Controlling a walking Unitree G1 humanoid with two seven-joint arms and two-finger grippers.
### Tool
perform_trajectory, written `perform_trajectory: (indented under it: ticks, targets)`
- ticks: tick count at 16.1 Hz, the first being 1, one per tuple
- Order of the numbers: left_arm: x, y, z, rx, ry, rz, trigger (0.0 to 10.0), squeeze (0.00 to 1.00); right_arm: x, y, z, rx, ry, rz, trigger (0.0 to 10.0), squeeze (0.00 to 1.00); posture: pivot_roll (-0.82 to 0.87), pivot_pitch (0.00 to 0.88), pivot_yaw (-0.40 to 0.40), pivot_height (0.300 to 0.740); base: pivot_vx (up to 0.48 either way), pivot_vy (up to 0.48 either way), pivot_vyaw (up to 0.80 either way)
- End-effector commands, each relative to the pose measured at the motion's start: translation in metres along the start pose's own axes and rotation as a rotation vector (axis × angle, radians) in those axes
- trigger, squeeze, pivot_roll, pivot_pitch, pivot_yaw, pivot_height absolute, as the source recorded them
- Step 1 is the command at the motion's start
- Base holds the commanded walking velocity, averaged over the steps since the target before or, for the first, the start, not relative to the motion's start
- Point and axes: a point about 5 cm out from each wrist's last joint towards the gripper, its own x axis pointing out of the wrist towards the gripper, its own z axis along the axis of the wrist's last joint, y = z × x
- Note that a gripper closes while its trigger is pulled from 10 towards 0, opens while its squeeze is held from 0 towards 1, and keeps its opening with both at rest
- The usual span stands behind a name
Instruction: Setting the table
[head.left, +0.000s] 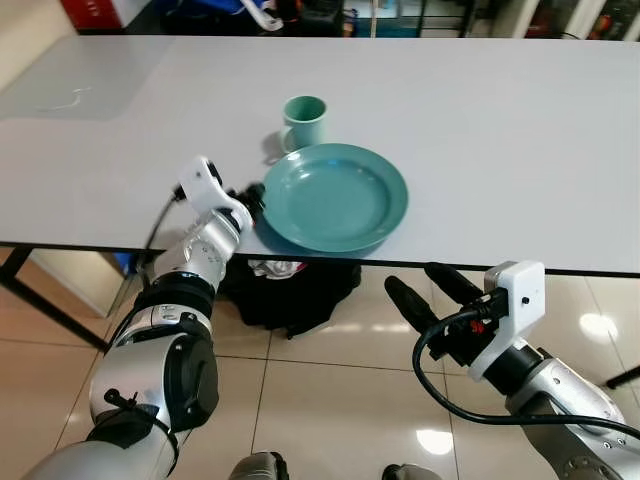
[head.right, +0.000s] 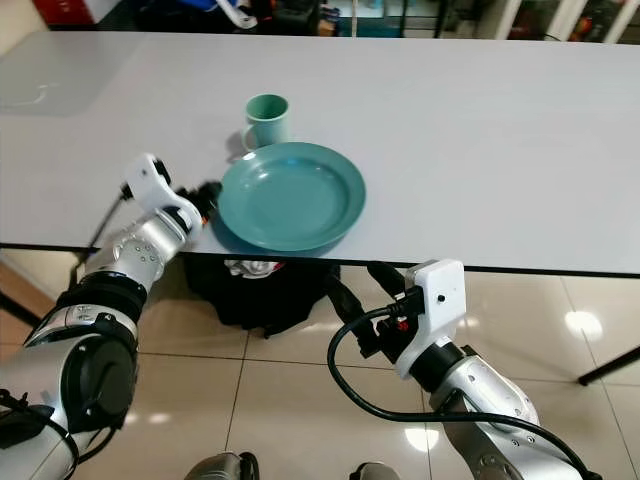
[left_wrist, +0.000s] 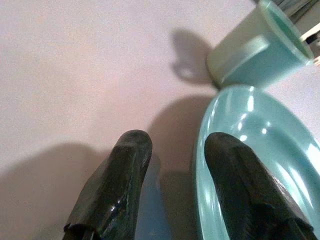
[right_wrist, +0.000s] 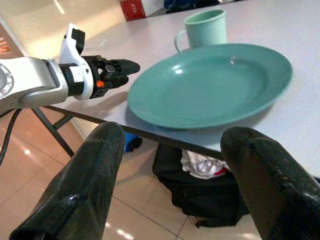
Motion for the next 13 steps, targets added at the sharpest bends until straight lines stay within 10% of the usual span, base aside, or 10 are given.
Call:
perform_trajectory:
  ticks: [1,4,5,6,8,13]
  targets:
    - [-0.001,-0.002,0.000,0.060,-0.020,-0.004,10.0,0.00,0.000,0.000,0.001,0.003,-0.011,0.009,10.0,0.00,-0.10,0.093,0.065,0.740,0.000,0.000,0.00]
    - [-0.007,-0.012,0.017,0.182,-0.183,-0.039,10.0,0.00,0.000,0.000,0.003,-0.006,-0.027,0.003,10.0,0.00,-0.10,0.090,0.075,0.740,0.000,0.000,0.00]
    - [-0.021,-0.018,0.033,0.306,-0.352,-0.072,10.0,0.00,0.000,-0.003,0.007,-0.027,-0.053,-0.057,10.0,0.00,-0.11,0.086,0.091,0.740,0.000,0.000,0.00]
    - [-0.044,-0.026,0.033,0.534,-0.397,-0.123,10.0,0.00,-0.001,-0.014,0.013,-0.099,-0.097,-0.218,10.0,0.00,-0.11,0.084,0.098,0.740,0.000,0.000,0.00]
    - [-0.068,-0.036,0.024,0.722,-0.434,-0.214,10.0,0.00,-0.004,-0.027,0.014,-0.063,-0.154,-0.394,10.0,0.00,-0.10,0.082,0.096,0.740,0.000,0.000,0.00]
    - [-0.098,-0.034,-0.003,0.810,-0.435,-0.189,10.0,0.00,0.000,-0.052,0.004,0.030,-0.193,-0.683,10.0,0.00,-0.06,0.073,0.088,0.740,0.000,0.457,-0.32]
